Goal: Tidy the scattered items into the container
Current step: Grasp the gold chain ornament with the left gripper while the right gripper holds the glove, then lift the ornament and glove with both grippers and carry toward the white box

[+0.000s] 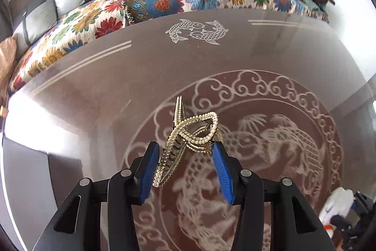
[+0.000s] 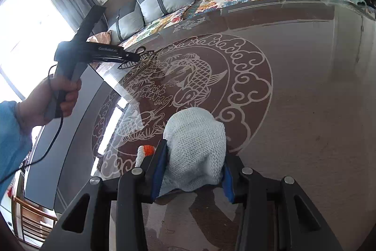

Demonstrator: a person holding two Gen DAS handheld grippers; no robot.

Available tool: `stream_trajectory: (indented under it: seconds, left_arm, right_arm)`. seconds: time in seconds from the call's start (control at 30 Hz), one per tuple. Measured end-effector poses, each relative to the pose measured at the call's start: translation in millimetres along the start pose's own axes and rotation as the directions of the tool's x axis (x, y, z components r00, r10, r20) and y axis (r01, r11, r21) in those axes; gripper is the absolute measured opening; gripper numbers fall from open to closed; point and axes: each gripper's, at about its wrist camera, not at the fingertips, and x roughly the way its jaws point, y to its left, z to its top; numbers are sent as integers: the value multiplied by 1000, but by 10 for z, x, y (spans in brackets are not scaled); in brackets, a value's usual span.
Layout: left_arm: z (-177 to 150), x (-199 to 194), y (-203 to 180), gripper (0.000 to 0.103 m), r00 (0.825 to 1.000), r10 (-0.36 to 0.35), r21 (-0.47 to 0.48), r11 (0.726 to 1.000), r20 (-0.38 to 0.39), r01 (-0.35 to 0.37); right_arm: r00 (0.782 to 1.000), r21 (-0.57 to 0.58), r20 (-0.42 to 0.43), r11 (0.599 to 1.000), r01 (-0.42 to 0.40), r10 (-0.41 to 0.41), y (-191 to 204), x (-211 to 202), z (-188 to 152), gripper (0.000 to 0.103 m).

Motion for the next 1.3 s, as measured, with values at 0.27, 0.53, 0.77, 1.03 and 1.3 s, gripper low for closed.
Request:
stream_trajectory:
  seconds: [0.27,0.53,0.77,1.03,1.3]
  left_arm:
    - [-685,-353,-42,47,998,-49,-90,995,49,53]
    - [-1692,-670,-346,47,993,-109,-150,982,54,116]
    - [-2240,-863,-595,47,987,-139,-199,968,79,152]
    - [-2445,-843,-738,47,987,-125,-206,968,96,143]
    - [-2407,-799,-799,49,988,-110,-170,977,106,127]
  right_arm:
    - [1000,-2,0,1000,13,-13,18,-9,-11,42]
    - [998,111,-56,994,11,-5,-24,-236,-198,42]
    - [994,142,-110,989,32,-17,-8,-500,-446,43]
    - [986,147,-144,984,100,-79,51,-559,-457,50]
    - [980,127,-163,983,133,-111,168,-540,-476,54]
